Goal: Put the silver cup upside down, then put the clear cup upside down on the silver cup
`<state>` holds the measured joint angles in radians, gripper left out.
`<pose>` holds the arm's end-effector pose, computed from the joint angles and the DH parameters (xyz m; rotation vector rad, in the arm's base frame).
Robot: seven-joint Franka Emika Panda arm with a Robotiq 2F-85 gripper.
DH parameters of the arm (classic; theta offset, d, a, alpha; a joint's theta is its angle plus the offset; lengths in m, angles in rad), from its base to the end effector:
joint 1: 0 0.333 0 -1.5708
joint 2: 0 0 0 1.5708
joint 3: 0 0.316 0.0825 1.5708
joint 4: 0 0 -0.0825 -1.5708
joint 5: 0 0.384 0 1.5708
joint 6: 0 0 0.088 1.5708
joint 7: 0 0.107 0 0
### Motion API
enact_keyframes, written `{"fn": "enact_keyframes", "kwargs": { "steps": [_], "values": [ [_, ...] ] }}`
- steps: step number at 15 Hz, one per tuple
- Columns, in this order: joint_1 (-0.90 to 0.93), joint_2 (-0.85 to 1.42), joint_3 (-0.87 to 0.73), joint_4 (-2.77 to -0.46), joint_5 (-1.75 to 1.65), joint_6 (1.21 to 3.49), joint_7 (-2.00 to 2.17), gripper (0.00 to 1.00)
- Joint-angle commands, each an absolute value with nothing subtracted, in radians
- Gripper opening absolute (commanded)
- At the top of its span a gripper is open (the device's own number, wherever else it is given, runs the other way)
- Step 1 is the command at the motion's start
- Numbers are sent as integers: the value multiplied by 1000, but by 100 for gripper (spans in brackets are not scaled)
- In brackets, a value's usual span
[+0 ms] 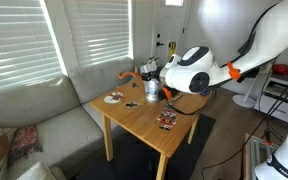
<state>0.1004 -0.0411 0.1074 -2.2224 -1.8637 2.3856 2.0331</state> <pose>0.5362 0.1042 0.4225 2.1601 -0.4089 1.5945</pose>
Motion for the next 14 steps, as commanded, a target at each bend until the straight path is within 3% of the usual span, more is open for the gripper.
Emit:
{"fn": "enact_keyframes", "kwargs": {
  "steps": [1, 14],
  "values": [
    [95, -73, 87, -2226, -1631, 2468, 1837, 100],
    [91, -166, 76, -2190, -939, 2427, 1345, 100]
  ]
}}
